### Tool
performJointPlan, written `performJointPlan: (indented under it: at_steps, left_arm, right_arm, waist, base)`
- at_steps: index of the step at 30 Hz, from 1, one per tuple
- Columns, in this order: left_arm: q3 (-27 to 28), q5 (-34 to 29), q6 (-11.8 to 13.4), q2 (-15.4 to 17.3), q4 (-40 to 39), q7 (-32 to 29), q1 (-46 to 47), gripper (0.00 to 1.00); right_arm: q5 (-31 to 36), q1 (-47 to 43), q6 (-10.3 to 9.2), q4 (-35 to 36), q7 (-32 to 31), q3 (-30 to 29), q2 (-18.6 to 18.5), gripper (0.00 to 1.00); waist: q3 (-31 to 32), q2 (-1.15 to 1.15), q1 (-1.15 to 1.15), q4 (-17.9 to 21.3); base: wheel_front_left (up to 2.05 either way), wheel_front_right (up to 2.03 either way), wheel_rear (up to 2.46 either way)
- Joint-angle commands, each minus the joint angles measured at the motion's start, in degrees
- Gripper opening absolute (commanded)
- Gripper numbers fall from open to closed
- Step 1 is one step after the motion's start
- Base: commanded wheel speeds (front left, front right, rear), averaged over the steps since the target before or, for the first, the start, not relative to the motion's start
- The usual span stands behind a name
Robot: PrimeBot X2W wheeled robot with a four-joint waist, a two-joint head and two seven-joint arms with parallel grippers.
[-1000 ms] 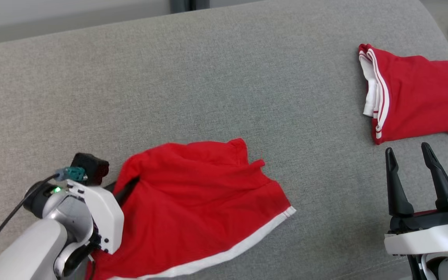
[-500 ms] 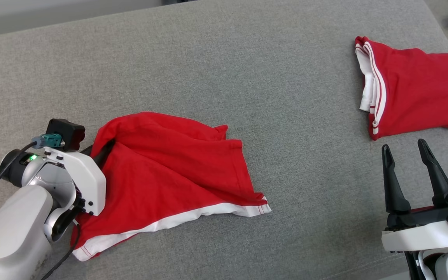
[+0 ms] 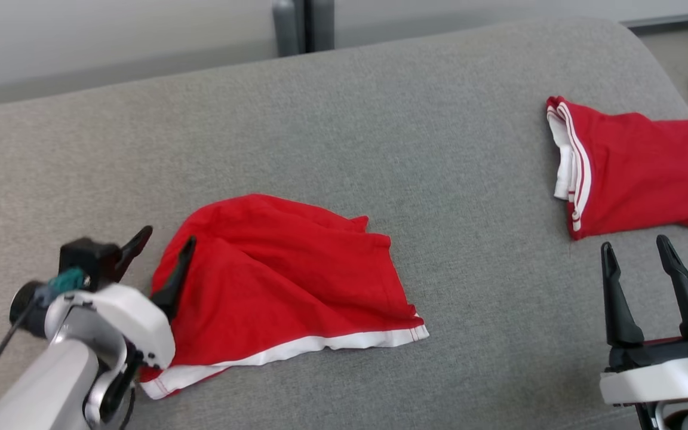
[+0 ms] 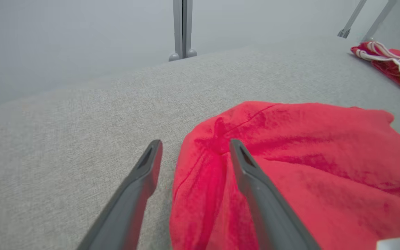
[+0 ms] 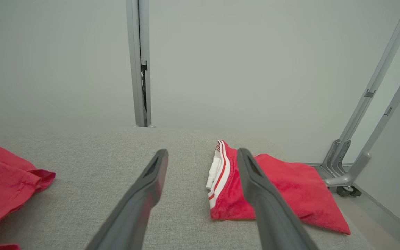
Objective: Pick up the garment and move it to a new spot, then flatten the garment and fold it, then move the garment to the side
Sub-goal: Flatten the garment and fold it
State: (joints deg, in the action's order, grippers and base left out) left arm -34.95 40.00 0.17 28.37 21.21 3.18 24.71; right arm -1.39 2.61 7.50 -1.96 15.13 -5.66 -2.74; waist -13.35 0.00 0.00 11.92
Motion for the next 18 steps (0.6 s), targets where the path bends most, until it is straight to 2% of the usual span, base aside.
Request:
performJointPlan:
  at_steps: [1,6,11,14,18]
  left_arm:
    - [0.34,-0.06,0.56,0.62,-0.47,0.69,-1.05,1.00]
    - [4.79,1.69,6.33,-0.65,-6.03,9.60,-10.44,1.00]
    - [11.30,-0.76,10.96,-3.11,-9.55,11.98,-20.15,1.00]
    - [17.20,-5.14,11.09,-6.40,-13.06,11.98,-26.98,1.00]
    - [24.02,-11.61,7.88,-11.11,-16.38,12.01,-34.39,1.00]
  right_arm:
    - [0.39,-0.52,-0.01,0.42,0.01,-0.42,-0.32,1.00]
    - [1.68,-2.36,-0.01,0.43,0.01,-2.18,-0.30,1.00]
    - [2.40,-4.32,-0.01,-0.07,0.01,-4.38,-0.31,1.00]
    - [2.42,-5.96,-0.01,-0.76,0.01,-5.03,-0.32,1.00]
    - [1.90,-7.63,-0.01,-2.02,0.01,-5.82,-0.31,1.00]
  waist:
    - [1.92,0.00,0.00,-1.41]
    - [6.07,0.00,0.00,-4.44]
    - [10.12,0.00,0.00,-7.98]
    - [12.41,0.00,0.00,-10.11]
    - [14.20,0.00,0.00,-12.57]
  base:
    - [0.00,0.00,0.00]
    - [0.00,0.00,0.00]
    - [0.00,0.00,0.00]
    - [0.00,0.00,0.00]
    - [0.00,0.00,0.00]
